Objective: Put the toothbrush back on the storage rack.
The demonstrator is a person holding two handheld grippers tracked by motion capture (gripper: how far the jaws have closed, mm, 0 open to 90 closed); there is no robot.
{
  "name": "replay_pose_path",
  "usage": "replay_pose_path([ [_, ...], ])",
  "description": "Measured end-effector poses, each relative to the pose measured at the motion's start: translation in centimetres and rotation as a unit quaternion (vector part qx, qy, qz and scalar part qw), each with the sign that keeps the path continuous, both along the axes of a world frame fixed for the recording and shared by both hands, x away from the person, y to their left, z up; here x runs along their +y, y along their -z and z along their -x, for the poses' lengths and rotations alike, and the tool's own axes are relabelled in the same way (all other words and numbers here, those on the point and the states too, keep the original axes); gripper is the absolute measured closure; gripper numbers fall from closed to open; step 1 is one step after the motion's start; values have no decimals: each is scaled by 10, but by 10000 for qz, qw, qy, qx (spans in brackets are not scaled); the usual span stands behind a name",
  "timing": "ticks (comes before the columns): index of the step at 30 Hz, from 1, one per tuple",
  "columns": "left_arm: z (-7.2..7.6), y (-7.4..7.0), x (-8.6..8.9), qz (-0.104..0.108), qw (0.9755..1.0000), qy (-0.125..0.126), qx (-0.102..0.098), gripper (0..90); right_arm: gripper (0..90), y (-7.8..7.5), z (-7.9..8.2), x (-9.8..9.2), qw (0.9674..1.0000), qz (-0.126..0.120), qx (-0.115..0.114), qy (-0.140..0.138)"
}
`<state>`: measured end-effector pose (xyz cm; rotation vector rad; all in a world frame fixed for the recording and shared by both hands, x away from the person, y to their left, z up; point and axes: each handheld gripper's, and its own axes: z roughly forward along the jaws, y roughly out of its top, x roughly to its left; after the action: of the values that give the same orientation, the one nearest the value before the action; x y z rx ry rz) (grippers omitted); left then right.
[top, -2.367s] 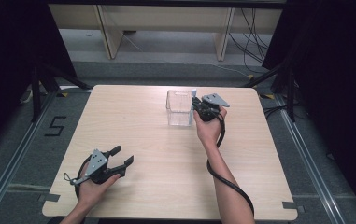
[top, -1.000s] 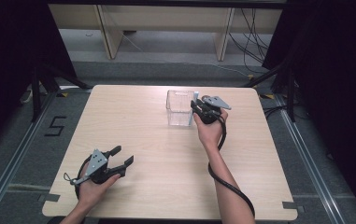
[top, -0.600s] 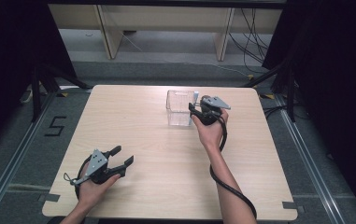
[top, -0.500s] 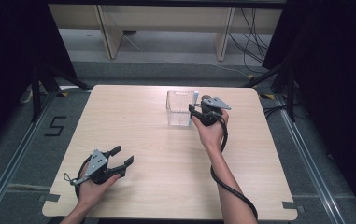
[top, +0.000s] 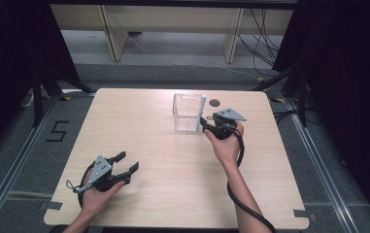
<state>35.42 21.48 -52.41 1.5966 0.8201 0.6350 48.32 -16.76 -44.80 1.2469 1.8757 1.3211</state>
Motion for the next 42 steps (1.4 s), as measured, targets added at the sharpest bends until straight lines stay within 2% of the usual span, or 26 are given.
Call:
replay_pose_path([
  [2,0,0,0,6,10000,-7,1,320,430,0,3,0,10000,-29,25,43],
  [4,0,0,0,2,10000,-17,10,320,430,0,7,-3,10000,55,-31,-3],
  [6,0,0,0,15,10000,-21,16,320,431,0,13,-6,10000,33,37,-28],
  [7,0,0,0,9,10000,-20,15,320,431,0,16,-7,10000,58,40,27],
  [8,0,0,0,8,10000,-18,14,320,431,1,17,-9,9998,161,-30,-60],
  [10,0,0,0,10,10000,-18,9,320,432,2,22,-10,9999,137,-16,-18],
  [13,0,0,0,20,10000,-25,17,320,432,2,31,-16,9996,264,-11,-72],
  [15,0,0,0,21,10000,-38,17,320,432,3,34,-17,9996,274,-24,-55],
  [17,0,0,0,19,10000,-24,17,320,431,5,42,-18,9998,198,63,-28],
  [19,1,-1,1,-48,10000,-49,70,319,432,7,44,-20,9996,263,21,-89],
  [21,1,-1,1,-31,9999,-58,86,319,432,11,54,-23,9995,273,42,-127],
  [22,0,0,0,32,10000,-31,32,320,432,13,57,-25,9994,343,-35,-95],
  [24,0,0,0,22,10000,-63,24,319,432,16,60,-24,9996,268,27,-111],
  [25,0,0,0,19,10000,-59,23,320,432,20,66,-26,9992,372,54,-123],
  [26,0,0,0,17,10000,-59,24,320,432,20,66,-26,9992,372,54,-123],
  [27,0,0,0,15,10000,-48,35,320,432,22,67,-29,9986,486,-71,-187],
  [29,0,0,0,31,10000,-41,39,319,431,27,77,-28,9995,274,156,-46],
  [30,0,0,0,35,10000,-42,39,319,431,27,77,-28,9995,274,156,-46],
  [31,0,0,0,33,10000,-43,37,320,432,30,81,-32,9991,388,85,-143],
  [34,0,0,0,33,10000,-48,44,320,432,32,87,-35,9993,358,109,-35],
  [35,0,0,0,36,10000,-44,37,320,432,33,90,-40,9990,422,45,-101],
  [37,0,0,0,39,10000,-46,38,320,433,34,93,-41,9994,326,76,-16],
  [38,1,-1,1,-24,9999,-74,91,320,434,34,96,-42,9995,279,160,49],
  [39,1,-1,1,-21,9999,-75,89,320,434,34,98,-44,9995,281,147,9],
  [40,1,-1,1,-21,9999,-77,92,320,435,35,99,-48,9992,387,68,-39],
  [42,-1,0,0,63,10000,-52,46,320,436,36,102,-50,9995,289,81,-25],
])
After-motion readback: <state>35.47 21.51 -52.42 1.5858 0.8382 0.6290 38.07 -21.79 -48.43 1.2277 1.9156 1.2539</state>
